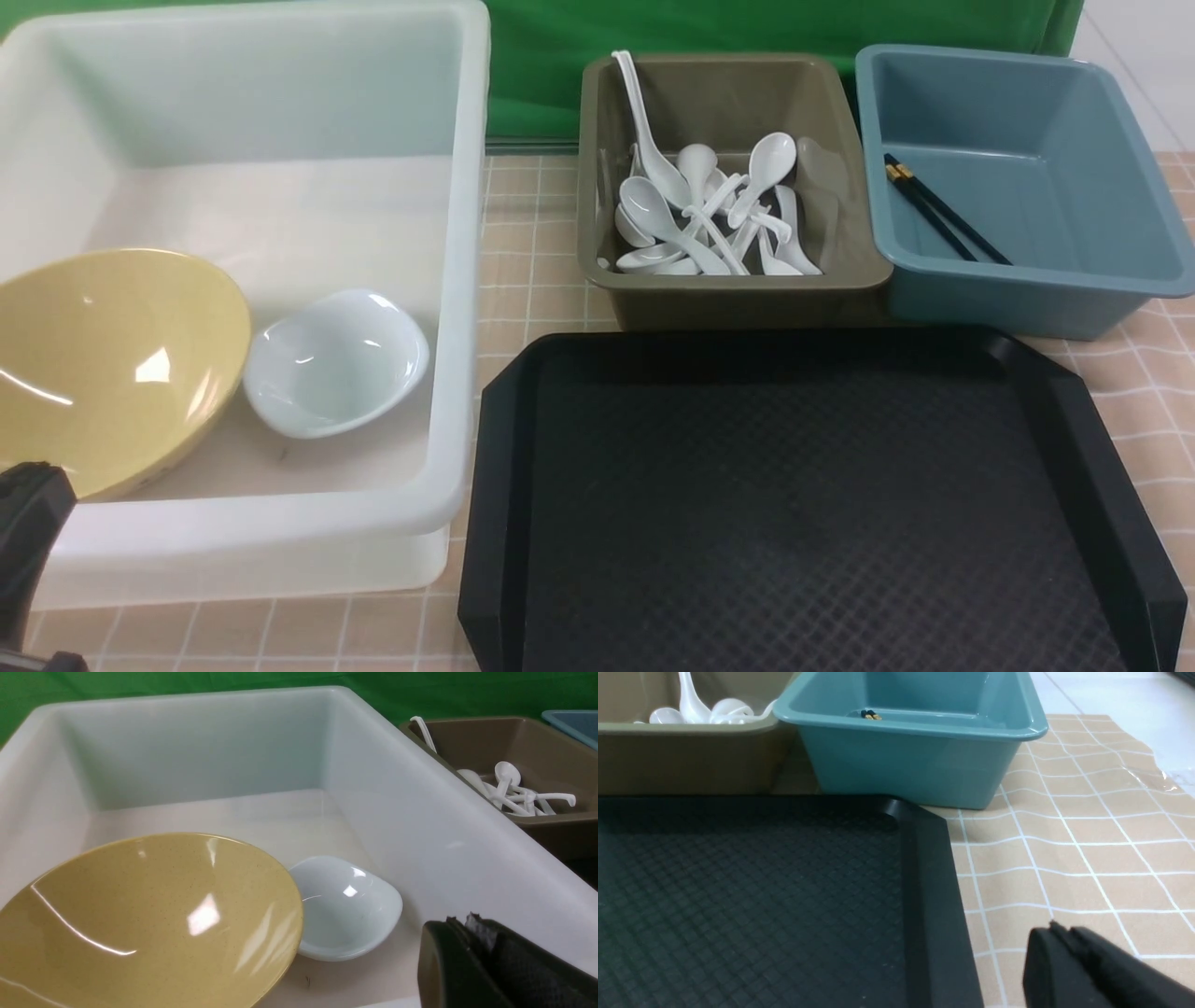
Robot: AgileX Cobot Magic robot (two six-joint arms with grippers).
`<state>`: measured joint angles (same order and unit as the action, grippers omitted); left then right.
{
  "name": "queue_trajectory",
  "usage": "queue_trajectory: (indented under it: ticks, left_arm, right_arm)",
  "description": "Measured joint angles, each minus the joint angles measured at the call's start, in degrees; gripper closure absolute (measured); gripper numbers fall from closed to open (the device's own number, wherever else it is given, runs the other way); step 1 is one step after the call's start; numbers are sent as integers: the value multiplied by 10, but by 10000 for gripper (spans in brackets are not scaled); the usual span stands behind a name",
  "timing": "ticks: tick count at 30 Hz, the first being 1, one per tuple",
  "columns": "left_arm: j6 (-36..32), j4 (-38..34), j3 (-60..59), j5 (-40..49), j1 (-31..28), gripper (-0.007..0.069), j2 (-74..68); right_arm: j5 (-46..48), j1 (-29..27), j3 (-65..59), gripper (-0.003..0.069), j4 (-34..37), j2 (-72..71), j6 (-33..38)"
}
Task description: On brown table put chopsticks spoon bowls plates into blue grey white boxes.
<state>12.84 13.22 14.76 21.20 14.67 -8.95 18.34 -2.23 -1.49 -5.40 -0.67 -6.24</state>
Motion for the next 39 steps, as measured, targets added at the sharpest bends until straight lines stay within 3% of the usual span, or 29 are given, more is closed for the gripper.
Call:
queue_trajectory:
  ticks: [4,7,10,12,18,39]
  left_arm:
    - [0,-6,-54,-10,-39,623,64]
    - [-6,-49,-91,-26,-93,623,92]
    - [-38,-108,-127,-51,-137,623,96]
    - [-103,-172,-158,-77,-162,623,97]
    - [-180,-222,-162,-34,-165,623,97]
    - [-149,-220,-162,-25,-165,623,98]
  right_arm:
    - [0,0,0,580,0,0,0]
    - [0,0,0,578,0,0,0]
    - [1,0,0,573,0,0,0]
    - [1,0,0,570,0,0,0]
    - [1,0,0,563,0,0,0]
    - [1,0,0,548,0,0,0]
